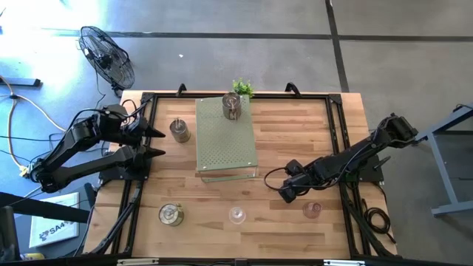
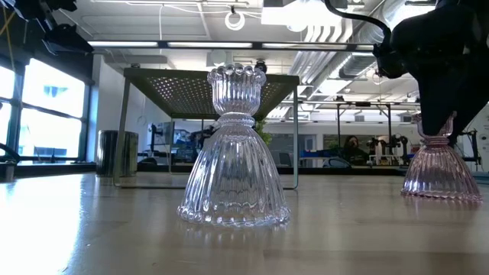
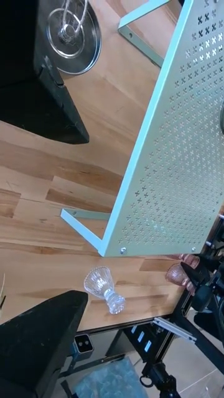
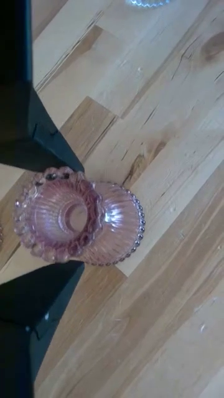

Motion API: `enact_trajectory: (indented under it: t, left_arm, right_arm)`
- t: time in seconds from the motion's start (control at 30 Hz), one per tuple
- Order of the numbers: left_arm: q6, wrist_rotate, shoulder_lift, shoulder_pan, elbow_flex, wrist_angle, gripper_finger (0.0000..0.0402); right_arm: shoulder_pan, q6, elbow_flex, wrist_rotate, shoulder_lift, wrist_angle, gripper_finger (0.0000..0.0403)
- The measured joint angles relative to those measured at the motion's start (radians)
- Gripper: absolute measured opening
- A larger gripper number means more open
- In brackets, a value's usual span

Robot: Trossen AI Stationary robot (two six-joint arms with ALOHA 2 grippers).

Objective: Pick & Place candle stick holders
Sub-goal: Put the top pink candle holder on the shelf

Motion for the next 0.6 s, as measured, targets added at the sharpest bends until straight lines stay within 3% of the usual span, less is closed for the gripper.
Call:
enact_trajectory:
  t: [0.2, 0.6]
  left_arm:
    - [0.0, 0.0, 0.0, 0.0, 0.0, 0.0, 0.0397]
    - [-0.015, 0.001, 0.0, 0.0, 0.0, 0.02, 0.0397]
  right_arm:
    - [0.0, 0.031, 0.001, -0.016, 0.0, 0.002, 0.0155]
    - [0.001, 0.017, 0.001, 0.001, 0.0, 0.013, 0.0155]
